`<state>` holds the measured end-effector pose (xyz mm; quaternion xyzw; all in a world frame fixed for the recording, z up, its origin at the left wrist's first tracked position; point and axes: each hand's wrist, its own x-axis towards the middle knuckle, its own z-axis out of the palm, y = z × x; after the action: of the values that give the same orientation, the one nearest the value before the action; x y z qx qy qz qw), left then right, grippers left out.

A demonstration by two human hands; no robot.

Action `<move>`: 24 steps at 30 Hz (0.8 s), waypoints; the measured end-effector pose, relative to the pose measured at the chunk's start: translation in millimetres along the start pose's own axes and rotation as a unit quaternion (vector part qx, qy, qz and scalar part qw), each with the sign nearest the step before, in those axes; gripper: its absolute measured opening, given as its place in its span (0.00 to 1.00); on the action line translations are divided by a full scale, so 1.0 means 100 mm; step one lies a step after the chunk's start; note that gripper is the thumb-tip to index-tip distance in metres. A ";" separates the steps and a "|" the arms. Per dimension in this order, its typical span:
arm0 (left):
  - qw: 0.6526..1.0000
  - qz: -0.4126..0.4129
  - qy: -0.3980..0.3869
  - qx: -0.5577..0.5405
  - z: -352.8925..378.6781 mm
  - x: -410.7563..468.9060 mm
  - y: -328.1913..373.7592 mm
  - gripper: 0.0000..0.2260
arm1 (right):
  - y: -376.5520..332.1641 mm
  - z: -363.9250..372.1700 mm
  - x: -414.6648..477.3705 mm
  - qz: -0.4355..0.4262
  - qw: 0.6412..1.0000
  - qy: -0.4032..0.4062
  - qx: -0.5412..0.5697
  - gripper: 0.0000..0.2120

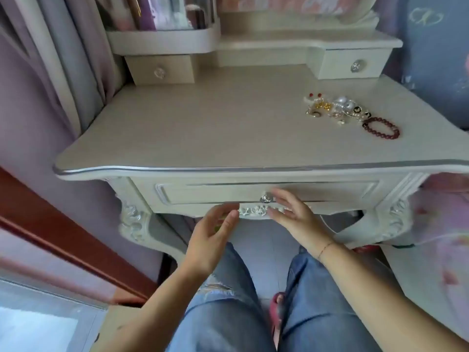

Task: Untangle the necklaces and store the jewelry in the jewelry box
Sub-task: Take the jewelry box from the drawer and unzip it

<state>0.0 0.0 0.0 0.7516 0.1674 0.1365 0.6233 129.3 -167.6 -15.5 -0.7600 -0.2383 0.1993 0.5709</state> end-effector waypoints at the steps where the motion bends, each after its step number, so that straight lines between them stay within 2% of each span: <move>1: 1.000 -0.002 0.001 -0.002 0.03 -0.02 -0.01 0.22 | 0.03 0.02 0.04 -0.002 1.000 0.001 -0.006 0.22; 4: 1.000 -0.001 0.010 -0.009 0.06 -0.08 -0.02 0.21 | 0.01 0.06 0.07 0.015 1.000 -0.005 -0.021 0.22; 6: 0.999 0.028 0.038 0.008 0.04 -0.15 0.00 0.17 | 0.04 0.09 0.02 0.007 0.999 -0.002 -0.034 0.21; 11: 0.985 0.124 0.075 0.097 -0.08 -0.19 0.09 0.19 | -0.02 0.03 -0.32 0.004 0.996 -0.050 -0.073 0.21; 12: 0.977 0.146 0.080 0.133 -0.10 -0.19 0.13 0.19 | -0.04 0.00 -0.42 -0.022 0.993 -0.044 -0.111 0.21; 14: 0.957 0.188 0.091 0.200 -0.11 -0.18 0.16 0.21 | -0.21 -0.09 -0.58 -0.111 0.980 0.027 -0.162 0.17; 16: 0.939 0.210 0.106 0.252 -0.10 -0.18 0.17 0.22 | -0.41 -0.20 -0.65 -0.202 0.955 0.109 -0.188 0.15; 18: 0.920 0.225 0.122 0.296 -0.06 -0.19 0.18 0.22 | -0.54 -0.30 -0.64 -0.247 0.929 0.143 -0.237 0.17; 20: 0.910 0.235 0.129 0.317 -0.04 -0.21 0.22 0.24 | -0.57 -0.36 -0.62 -0.232 0.923 0.130 -0.279 0.20; 24: 0.916 0.237 0.110 0.305 -0.04 -0.30 0.26 0.29 | -0.53 -0.36 -0.74 -0.154 0.928 0.077 -0.331 0.25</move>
<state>-27.2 -13.1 26.2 0.9032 0.0853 0.3040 0.2909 83.2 -226.2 47.5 -0.8725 -0.3606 -0.0404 0.3272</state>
